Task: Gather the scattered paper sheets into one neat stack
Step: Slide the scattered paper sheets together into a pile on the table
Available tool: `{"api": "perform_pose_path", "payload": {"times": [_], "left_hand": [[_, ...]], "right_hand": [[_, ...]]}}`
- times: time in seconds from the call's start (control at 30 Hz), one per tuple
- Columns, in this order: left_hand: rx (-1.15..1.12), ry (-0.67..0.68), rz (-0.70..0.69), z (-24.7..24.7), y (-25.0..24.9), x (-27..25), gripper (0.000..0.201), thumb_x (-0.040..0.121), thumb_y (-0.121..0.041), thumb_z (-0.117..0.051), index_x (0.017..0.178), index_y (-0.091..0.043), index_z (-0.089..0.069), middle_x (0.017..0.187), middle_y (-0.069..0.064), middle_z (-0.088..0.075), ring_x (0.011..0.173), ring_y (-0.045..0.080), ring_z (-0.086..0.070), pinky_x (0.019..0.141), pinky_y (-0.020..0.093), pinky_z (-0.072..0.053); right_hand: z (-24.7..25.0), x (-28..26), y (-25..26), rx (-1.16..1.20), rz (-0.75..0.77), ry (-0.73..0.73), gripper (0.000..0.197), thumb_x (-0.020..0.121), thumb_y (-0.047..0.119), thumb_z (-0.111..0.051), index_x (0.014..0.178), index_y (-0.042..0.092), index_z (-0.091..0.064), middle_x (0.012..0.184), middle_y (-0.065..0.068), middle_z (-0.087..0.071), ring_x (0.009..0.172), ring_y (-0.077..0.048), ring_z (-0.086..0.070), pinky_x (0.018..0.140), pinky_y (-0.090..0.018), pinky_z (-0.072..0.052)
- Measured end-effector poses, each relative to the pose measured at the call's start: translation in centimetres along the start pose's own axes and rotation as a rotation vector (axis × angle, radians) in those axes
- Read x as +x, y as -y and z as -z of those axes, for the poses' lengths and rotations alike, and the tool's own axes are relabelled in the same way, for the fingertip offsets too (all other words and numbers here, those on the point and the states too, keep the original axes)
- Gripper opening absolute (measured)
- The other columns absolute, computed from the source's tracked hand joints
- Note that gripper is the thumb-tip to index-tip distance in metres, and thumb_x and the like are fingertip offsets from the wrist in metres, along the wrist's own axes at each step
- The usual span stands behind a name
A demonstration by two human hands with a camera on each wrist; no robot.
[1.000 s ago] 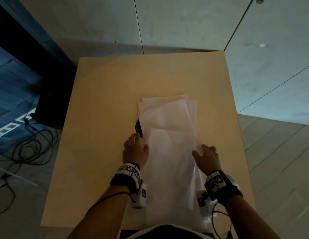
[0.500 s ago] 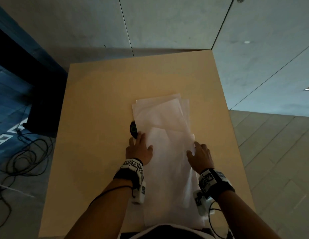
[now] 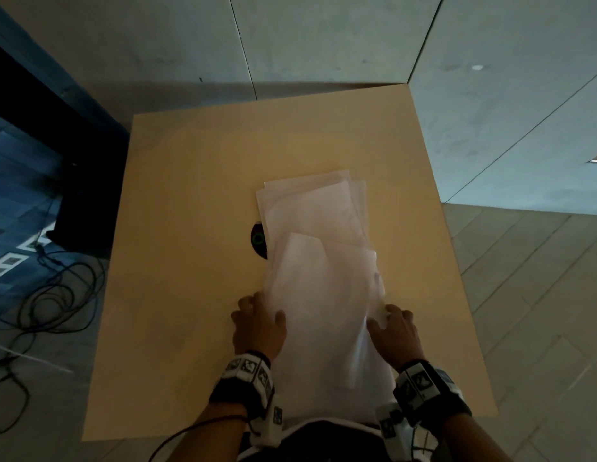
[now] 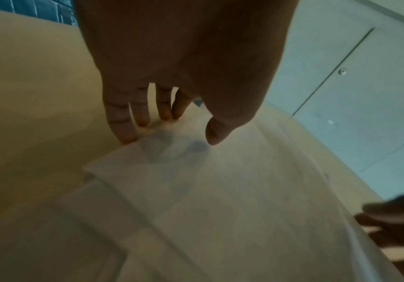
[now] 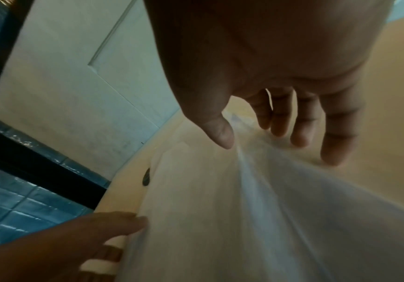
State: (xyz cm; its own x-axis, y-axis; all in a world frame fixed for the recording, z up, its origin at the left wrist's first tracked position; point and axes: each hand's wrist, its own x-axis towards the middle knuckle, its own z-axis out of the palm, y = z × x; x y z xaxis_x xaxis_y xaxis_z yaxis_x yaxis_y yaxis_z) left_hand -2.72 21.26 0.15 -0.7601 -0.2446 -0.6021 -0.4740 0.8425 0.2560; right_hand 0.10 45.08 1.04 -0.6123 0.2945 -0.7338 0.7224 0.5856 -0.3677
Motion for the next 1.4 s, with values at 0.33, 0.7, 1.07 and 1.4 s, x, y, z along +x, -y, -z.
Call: {"api": "perform_pose_path", "payload": {"times": [0.33, 0.7, 1.07, 1.4], "left_hand": [[-0.032, 0.016, 0.148, -1.5, 2.4, -3.2, 0.065, 0.091, -0.040, -0.052, 0.145, -0.014, -0.026, 0.144, 0.014, -0.029, 0.127, 0.039, -0.035, 0.103, 0.046, -0.039], [-0.132, 0.097, 0.103, -3.1, 3.4, -5.1, 0.067, 0.088, -0.037, -0.055, 0.146, -0.023, -0.024, 0.140, 0.013, -0.033, 0.120, 0.040, -0.047, 0.103, 0.042, -0.041], [-0.175, 0.122, 0.104, -5.0, 3.1, -7.1, 0.073, 0.086, -0.041, -0.058, 0.147, -0.018, -0.025, 0.142, 0.010, -0.034, 0.122, 0.034, -0.049, 0.104, 0.040, -0.042], [-0.122, 0.067, 0.114, -0.9, 1.5, -1.9, 0.060, 0.091, -0.039, -0.052, 0.140, -0.009, -0.036, 0.140, 0.017, -0.037, 0.125, 0.039, -0.044, 0.104, 0.043, -0.040]], "right_hand": [[0.2, -0.9, -2.4, 0.000, -0.016, 0.028, 0.067, 0.087, 0.038, -0.056, 0.143, 0.009, -0.033, 0.142, -0.016, -0.034, 0.129, -0.040, -0.039, 0.108, -0.048, -0.036], [-0.4, -1.2, -3.3, 0.007, 0.063, 0.107, 0.069, 0.087, 0.034, -0.058, 0.144, 0.010, -0.029, 0.141, -0.016, -0.033, 0.126, -0.040, -0.044, 0.108, -0.050, -0.038], [-0.7, -1.7, -4.0, -0.045, 0.100, 0.143, 0.066, 0.087, 0.033, -0.059, 0.140, 0.005, -0.034, 0.135, -0.017, -0.035, 0.123, -0.040, -0.046, 0.107, -0.050, -0.039], [2.6, 2.1, -0.5, -0.025, 0.107, -0.014, 0.065, 0.090, 0.034, -0.054, 0.144, 0.007, -0.032, 0.145, -0.019, -0.030, 0.130, -0.043, -0.037, 0.108, -0.048, -0.033]]}}
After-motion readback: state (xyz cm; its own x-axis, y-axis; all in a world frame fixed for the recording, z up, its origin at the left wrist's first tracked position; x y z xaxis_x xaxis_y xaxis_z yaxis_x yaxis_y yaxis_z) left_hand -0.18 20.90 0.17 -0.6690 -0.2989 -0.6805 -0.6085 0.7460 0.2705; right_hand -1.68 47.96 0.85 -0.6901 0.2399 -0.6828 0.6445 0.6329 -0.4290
